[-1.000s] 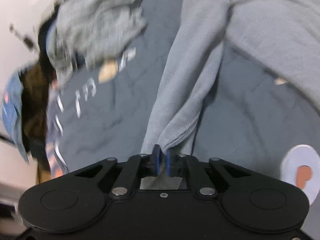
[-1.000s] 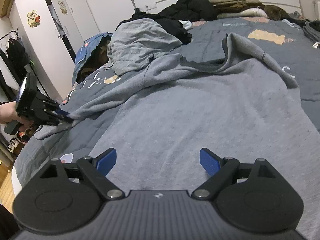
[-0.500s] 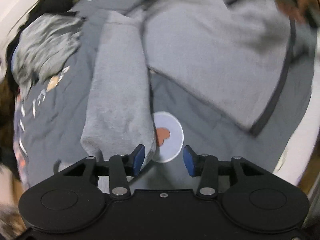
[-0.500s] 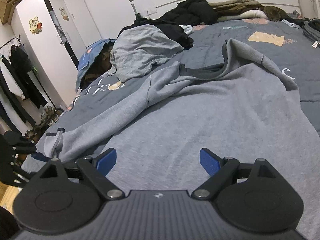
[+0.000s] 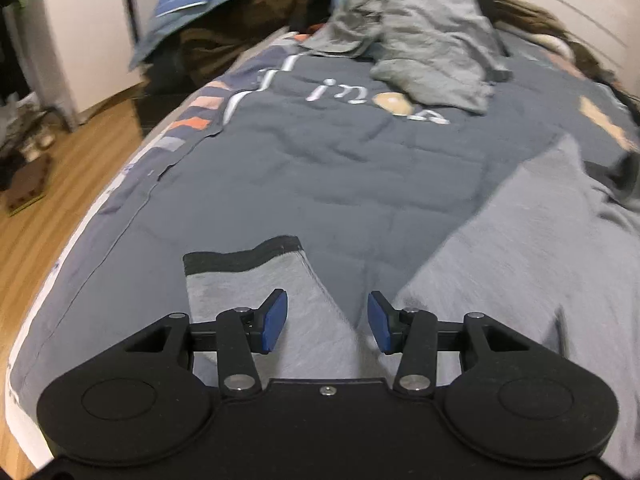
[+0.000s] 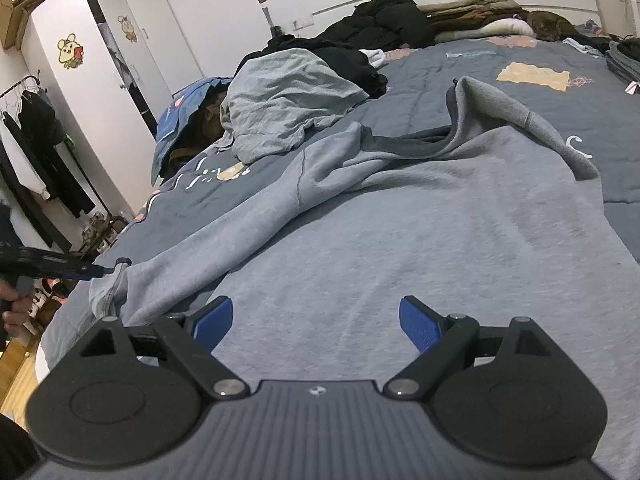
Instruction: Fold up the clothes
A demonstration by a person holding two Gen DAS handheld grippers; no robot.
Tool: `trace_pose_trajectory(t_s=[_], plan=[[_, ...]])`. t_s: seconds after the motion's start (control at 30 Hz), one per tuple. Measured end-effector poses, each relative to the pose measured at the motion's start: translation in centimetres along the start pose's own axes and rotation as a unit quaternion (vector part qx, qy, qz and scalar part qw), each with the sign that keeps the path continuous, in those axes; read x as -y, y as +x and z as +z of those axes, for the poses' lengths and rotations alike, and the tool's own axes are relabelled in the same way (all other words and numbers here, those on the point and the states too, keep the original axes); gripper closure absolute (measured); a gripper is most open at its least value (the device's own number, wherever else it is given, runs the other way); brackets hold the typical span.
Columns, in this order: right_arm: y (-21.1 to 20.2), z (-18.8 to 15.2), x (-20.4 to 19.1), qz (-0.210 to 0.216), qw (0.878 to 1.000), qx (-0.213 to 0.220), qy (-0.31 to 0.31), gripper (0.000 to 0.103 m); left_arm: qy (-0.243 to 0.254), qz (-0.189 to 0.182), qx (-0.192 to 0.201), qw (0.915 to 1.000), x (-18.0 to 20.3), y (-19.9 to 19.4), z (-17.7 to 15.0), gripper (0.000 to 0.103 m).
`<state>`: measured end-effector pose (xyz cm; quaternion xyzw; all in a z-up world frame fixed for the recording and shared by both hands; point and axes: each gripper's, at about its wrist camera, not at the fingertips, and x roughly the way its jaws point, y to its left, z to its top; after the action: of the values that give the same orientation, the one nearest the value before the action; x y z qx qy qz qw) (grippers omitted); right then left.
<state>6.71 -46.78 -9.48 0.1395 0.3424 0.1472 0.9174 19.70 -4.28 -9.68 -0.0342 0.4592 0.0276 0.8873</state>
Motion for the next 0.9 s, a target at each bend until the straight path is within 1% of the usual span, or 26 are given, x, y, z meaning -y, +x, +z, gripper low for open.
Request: trace_pose_trajectory(t_s=[0.03, 0.13, 0.17, 0.2, 0.23, 0.3, 0.33, 0.4, 0.47, 0.5, 0.57, 0.63, 0.67, 0.73, 0.8, 0.87, 0.9], plan=[[0.0, 0.0, -0.1, 0.000, 1.000, -0.001, -0.001, 0.013, -0.009, 0.012, -0.008, 0.9999, 0.0, 0.6, 0.1, 0.058], [-0.1, -0.1, -0.3, 0.001, 1.000, 0.000, -0.006, 0.013, -0.031, 0.050, -0.030, 0.9978, 0.0, 2.4, 0.4, 0.058], [-0.2, -0.1, -0.3, 0.003, 1.000, 0.001, -0.006, 0.013, -0.037, 0.053, -0.038, 0.9972, -0.2, 2.9, 0.2, 0.058], [-0.2, -0.1, -0.3, 0.004, 1.000, 0.002, -0.005, 0.013, -0.043, 0.053, -0.043, 0.9968, -0.4, 3.2, 0.1, 0.064], [-0.3, 0.0, -0.4, 0.005, 1.000, 0.003, -0.004, 0.013, -0.046, 0.056, -0.042, 0.9965, -0.7, 3.2, 0.0, 0.080], [-0.4, 0.0, -0.4, 0.007, 1.000, 0.004, -0.002, 0.013, -0.054, 0.058, -0.040, 0.9961, -1.1, 3.2, -0.3, 0.093], [-0.4, 0.0, -0.5, 0.009, 1.000, 0.005, -0.002, 0.013, -0.059, 0.052, -0.035, 0.9963, -1.5, 2.7, -0.5, 0.096], [-0.5, 0.1, -0.7, 0.017, 1.000, 0.005, -0.002, 0.013, -0.077, 0.036, -0.022, 0.9962, -2.7, 1.1, -0.9, 0.096], [-0.5, 0.2, -0.9, 0.031, 1.000, 0.005, -0.002, 0.013, -0.104, 0.007, -0.011, 0.9945, -4.3, -1.0, -1.4, 0.096], [-0.6, 0.2, -1.1, 0.045, 0.999, 0.004, 0.000, 0.013, -0.116, -0.009, -0.007, 0.9932, -5.2, -2.0, -1.8, 0.097], [-0.7, 0.3, -1.4, 0.085, 0.996, 0.000, 0.009, 0.013, -0.126, -0.033, -0.016, 0.9914, -7.0, -3.5, -2.9, 0.096], [-0.7, 0.4, -1.9, 0.125, 0.992, -0.005, 0.019, 0.013, -0.123, -0.044, -0.038, 0.9907, -8.8, -4.5, -4.4, 0.096], [-0.8, 0.4, -2.2, 0.144, 0.989, -0.008, 0.022, 0.013, -0.120, -0.045, -0.054, 0.9903, -9.6, -5.0, -5.4, 0.095], [-0.8, 0.3, -3.1, 0.168, 0.985, -0.014, 0.016, 0.013, -0.111, -0.034, -0.081, 0.9899, -10.7, -5.7, -7.1, 0.093], [-0.9, 0.2, -4.1, 0.176, 0.984, -0.017, 0.003, 0.013, -0.100, -0.019, -0.105, 0.9893, -11.5, -6.4, -8.4, 0.088], [-0.9, 0.0, -4.7, 0.179, 0.984, -0.022, -0.005, 0.013, -0.093, -0.005, -0.118, 0.9887, -12.3, -7.2, -9.2, 0.087], [-0.9, -0.1, -5.0, 0.179, 0.984, -0.024, -0.005, 0.013, -0.092, -0.002, -0.117, 0.9888, -12.7, -7.6, -9.2, 0.080]])
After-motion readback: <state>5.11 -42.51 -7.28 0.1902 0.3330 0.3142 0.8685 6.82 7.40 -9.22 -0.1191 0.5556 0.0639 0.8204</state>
